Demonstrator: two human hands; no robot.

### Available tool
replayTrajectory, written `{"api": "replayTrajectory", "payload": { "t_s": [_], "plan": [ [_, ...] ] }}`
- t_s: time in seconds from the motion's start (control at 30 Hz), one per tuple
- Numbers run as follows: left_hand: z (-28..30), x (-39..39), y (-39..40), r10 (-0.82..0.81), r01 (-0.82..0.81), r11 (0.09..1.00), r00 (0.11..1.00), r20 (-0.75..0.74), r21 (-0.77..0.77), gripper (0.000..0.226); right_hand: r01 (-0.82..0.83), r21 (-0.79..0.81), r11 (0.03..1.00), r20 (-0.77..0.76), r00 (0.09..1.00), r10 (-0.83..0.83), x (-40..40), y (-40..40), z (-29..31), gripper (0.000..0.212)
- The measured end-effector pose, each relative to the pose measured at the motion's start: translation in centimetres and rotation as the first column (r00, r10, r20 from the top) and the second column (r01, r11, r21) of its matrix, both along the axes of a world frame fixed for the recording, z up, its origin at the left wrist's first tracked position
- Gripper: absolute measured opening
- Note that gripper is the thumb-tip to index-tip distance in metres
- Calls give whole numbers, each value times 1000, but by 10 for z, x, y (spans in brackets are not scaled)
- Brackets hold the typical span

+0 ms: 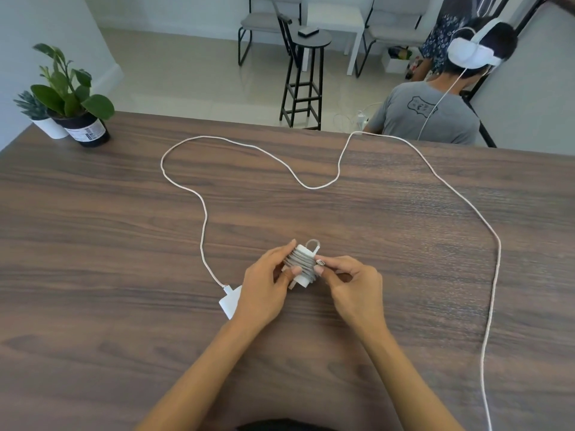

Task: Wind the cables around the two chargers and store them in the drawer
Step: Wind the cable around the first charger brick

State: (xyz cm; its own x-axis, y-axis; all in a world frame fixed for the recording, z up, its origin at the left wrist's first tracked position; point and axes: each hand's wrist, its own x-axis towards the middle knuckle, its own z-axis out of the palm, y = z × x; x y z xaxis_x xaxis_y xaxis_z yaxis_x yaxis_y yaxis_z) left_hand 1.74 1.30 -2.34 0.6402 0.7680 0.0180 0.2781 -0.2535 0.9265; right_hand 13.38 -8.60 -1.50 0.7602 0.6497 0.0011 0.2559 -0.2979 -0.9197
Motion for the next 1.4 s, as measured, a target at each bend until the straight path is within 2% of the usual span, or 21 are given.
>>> {"api": "replayTrajectory", "payload": {
  "t_s": [0.2, 0.3, 0.47, 0.63, 0.8, 0.93, 1.13, 1.23, 1.4],
  "plan": [
    [-1, -2, 4, 0, 1, 999, 1000, -17, 47, 45, 37, 74, 997, 15, 999, -38, -1, -1, -1, 20],
    [0, -3, 3, -11, 11, 987, 1000, -1, 158, 43, 107, 95, 990, 15, 994, -109, 1, -3, -1, 18],
    [-4, -2, 1, -37, 36, 945, 999, -3, 324, 37, 143, 94, 985, -72, 988, -137, 5, -8, -2, 14],
    [-4, 0, 1, -46, 45, 932, 999, -4, 360, 32, 151, 156, 976, -130, 983, -131, 4, -7, -2, 23],
    [-4, 0, 4, -62, 58, 939, 998, 1, 340, 29, 38, 219, 975, -13, 999, -36, 4, -5, -4, 37],
    [-5, 1, 5, -62, 54, 943, 998, 16, 328, 29, -83, 172, 982, 141, 988, 59, 8, -3, -6, 44],
    [-5, 2, 3, -62, 44, 945, 997, 45, 323, 29, -142, 80, 987, 288, 951, 113, 14, -3, -6, 25],
    [-3, 4, 3, -61, 43, 948, 997, 48, 315, 29, -107, 61, 992, 319, 944, 82, 16, -2, -6, 21],
    [-1, 4, 4, -57, 39, 959, 997, 54, 281, 28, -173, 51, 984, 260, 953, 154, 18, -5, -5, 23]
  ]
}}
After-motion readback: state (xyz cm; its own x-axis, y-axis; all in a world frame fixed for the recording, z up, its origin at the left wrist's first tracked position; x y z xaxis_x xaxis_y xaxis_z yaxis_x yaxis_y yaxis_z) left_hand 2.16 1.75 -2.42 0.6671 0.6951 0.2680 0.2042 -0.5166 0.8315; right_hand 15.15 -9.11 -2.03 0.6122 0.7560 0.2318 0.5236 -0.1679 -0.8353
